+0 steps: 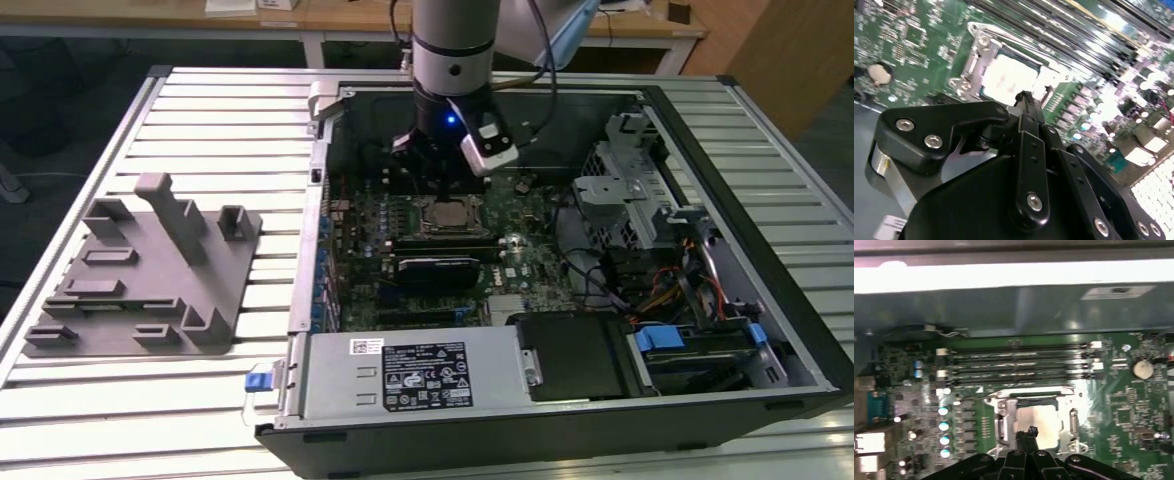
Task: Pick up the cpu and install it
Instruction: 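Close the cpu cover, then install the first cpu locking lever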
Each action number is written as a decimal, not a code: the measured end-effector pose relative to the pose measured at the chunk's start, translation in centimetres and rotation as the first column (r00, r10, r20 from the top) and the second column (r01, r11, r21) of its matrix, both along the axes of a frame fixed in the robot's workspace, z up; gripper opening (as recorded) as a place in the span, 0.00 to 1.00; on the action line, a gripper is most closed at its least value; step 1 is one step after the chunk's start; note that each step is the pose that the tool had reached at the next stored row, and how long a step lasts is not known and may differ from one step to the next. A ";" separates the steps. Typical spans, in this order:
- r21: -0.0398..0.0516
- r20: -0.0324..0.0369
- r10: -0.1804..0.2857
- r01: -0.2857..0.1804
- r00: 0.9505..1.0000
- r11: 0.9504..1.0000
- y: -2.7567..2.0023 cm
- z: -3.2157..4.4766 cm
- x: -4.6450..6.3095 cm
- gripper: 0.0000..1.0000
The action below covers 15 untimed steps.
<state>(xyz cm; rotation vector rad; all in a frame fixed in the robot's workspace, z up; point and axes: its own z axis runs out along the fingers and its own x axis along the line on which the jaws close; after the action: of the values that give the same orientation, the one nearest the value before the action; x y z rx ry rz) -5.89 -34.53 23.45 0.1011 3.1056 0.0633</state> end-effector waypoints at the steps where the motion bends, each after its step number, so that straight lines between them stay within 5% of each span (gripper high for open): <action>1: 0.000 0.000 0.000 0.000 1.000 1.000 0.01 0.00 0.3 0.11; 5: 0.000 0.000 0.000 0.000 1.000 1.000 0.01 0.00 1.1 0.11; 15: 0.000 0.000 0.000 0.000 1.000 1.000 0.01 0.41 1.1 0.11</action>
<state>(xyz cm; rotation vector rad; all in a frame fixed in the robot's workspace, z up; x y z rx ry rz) -4.76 -34.52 23.86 0.1010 3.1059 0.0635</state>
